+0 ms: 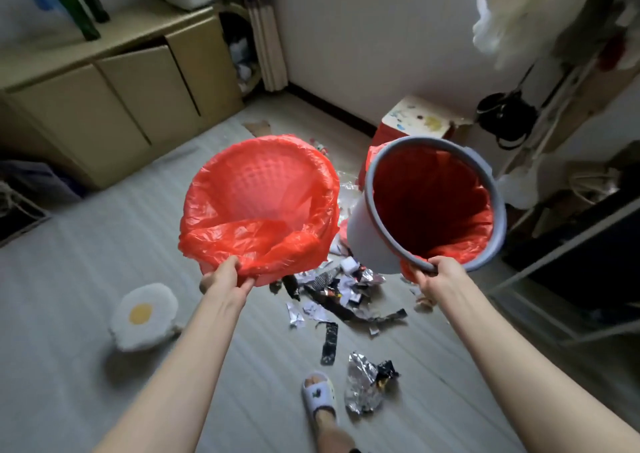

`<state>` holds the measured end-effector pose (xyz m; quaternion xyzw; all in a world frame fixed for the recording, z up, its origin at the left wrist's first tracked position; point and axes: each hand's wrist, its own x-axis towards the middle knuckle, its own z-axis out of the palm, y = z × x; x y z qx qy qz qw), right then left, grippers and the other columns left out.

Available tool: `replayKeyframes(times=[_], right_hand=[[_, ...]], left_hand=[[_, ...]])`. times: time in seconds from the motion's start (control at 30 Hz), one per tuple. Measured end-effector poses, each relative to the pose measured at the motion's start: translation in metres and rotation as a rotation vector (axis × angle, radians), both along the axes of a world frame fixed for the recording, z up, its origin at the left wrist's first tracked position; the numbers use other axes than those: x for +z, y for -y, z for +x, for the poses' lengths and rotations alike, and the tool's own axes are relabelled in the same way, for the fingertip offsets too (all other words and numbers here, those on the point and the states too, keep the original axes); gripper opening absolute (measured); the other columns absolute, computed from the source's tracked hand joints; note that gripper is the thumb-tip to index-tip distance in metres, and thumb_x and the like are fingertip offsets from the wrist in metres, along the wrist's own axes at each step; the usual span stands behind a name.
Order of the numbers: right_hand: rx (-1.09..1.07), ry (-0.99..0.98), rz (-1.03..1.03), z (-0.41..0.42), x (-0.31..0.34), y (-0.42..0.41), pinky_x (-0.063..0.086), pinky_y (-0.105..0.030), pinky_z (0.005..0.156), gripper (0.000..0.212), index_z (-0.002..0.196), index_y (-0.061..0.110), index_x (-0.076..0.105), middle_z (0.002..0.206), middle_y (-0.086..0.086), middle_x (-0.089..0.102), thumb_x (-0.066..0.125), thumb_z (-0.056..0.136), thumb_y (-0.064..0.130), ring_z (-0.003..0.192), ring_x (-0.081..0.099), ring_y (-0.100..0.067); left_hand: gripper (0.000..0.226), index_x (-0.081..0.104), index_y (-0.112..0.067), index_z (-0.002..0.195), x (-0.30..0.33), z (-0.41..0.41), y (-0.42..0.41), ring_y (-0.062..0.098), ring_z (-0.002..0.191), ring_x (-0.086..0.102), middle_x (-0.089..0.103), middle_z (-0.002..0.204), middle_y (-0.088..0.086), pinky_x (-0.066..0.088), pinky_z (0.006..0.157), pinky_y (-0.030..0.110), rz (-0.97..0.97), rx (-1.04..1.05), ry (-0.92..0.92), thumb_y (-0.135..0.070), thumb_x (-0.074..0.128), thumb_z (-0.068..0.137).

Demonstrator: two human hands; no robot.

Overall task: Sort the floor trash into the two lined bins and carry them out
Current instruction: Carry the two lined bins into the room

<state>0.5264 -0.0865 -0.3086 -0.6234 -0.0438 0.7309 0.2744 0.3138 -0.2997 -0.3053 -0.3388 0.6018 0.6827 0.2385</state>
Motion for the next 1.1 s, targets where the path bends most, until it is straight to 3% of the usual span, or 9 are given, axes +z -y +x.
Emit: replayKeyframes(times=[0.17,0.27,0.37,0.47,0.57,0.63,0.93,1.0,1.1], right_hand=[[0.108,0.036,-0.036,-0.131,-0.014,-0.022,0.049,-0.038,0.077,0.043,0.132,-0.008,0.042,0.127,-0.017,0.053,0.027,0.092,-0.004,0.117,0.053,-0.034],[0.112,0.073,-0.049,-0.204,-0.020,-0.029,0.050,-0.036,0.087,0.029,0.105,-0.013,0.050,0.117,-0.015,0.053,0.026,0.094,-0.003,0.122,0.050,-0.034],[0.125,0.089,-0.062,-0.277,-0.044,-0.041,0.057,-0.042,0.062,0.039,0.125,-0.009,0.044,0.136,-0.020,0.047,0.028,0.090,-0.002,0.109,0.055,-0.042],[0.130,0.100,-0.028,-0.350,-0.067,-0.047,0.053,-0.049,0.078,0.043,0.130,-0.006,0.042,0.133,-0.023,0.048,0.028,0.089,-0.004,0.119,0.052,-0.041],[0.094,0.142,-0.010,-0.425,-0.106,-0.056,0.052,-0.047,0.040,0.053,0.133,-0.003,0.041,0.131,-0.025,0.049,0.033,0.081,-0.006,0.113,0.054,-0.043],[0.070,0.097,0.007,-0.470,-0.127,-0.062,0.049,-0.046,0.035,0.056,0.134,-0.004,0.039,0.132,-0.025,0.050,0.035,0.078,-0.008,0.110,0.055,-0.043],[0.037,0.002,-0.067,-0.609,-0.098,-0.047,0.046,-0.042,0.089,0.031,0.107,-0.018,0.044,0.114,-0.026,0.048,0.020,0.095,-0.002,0.120,0.045,-0.039],[0.005,0.032,-0.058,-0.635,-0.118,-0.062,0.053,-0.047,0.069,0.042,0.132,-0.014,0.032,0.128,-0.026,0.048,0.025,0.091,-0.005,0.122,0.048,-0.043],[-0.001,0.097,-0.034,-0.667,-0.157,-0.091,0.049,-0.047,0.036,0.058,0.137,-0.010,0.029,0.128,-0.036,0.048,0.033,0.079,-0.012,0.105,0.056,-0.050]], left_hand=[[0.042,0.054,-0.004,0.118,0.001,-0.124,-0.004,0.028,0.103,0.059,0.058,0.122,0.018,0.053,0.086,0.046,-0.022,0.059,-0.004,0.006,0.053,0.078],[0.048,0.053,-0.007,0.122,-0.004,-0.194,-0.001,0.028,0.104,0.060,0.059,0.123,0.016,0.054,0.078,0.043,-0.023,0.114,0.002,0.007,0.052,0.076],[0.048,0.052,-0.007,0.122,-0.015,-0.270,-0.003,0.029,0.108,0.059,0.058,0.124,0.016,0.054,0.077,0.044,-0.017,0.133,0.018,0.006,0.053,0.076],[0.045,0.052,-0.005,0.119,-0.025,-0.347,-0.010,0.030,0.108,0.059,0.057,0.124,0.018,0.054,0.080,0.045,-0.019,0.110,0.020,0.007,0.053,0.076],[0.045,0.053,-0.005,0.120,-0.040,-0.433,-0.016,0.030,0.107,0.059,0.057,0.123,0.019,0.053,0.082,0.044,-0.043,0.046,0.009,0.007,0.052,0.077],[0.044,0.054,-0.004,0.120,-0.048,-0.484,-0.019,0.030,0.106,0.059,0.058,0.122,0.019,0.053,0.082,0.044,-0.060,0.026,-0.012,0.007,0.051,0.077],[0.029,0.055,-0.006,0.104,-0.072,-0.646,-0.058,0.031,0.111,0.058,0.057,0.123,0.020,0.052,0.074,0.038,-0.120,-0.072,-0.021,0.005,0.052,0.078],[0.023,0.051,-0.009,0.098,-0.082,-0.674,-0.073,0.029,0.112,0.059,0.058,0.122,0.018,0.052,0.075,0.038,-0.109,-0.066,0.000,0.004,0.052,0.078],[0.019,0.052,-0.015,0.094,-0.102,-0.716,-0.097,0.022,0.103,0.059,0.060,0.113,0.012,0.050,0.088,0.036,-0.042,-0.083,0.048,0.000,0.051,0.082]])
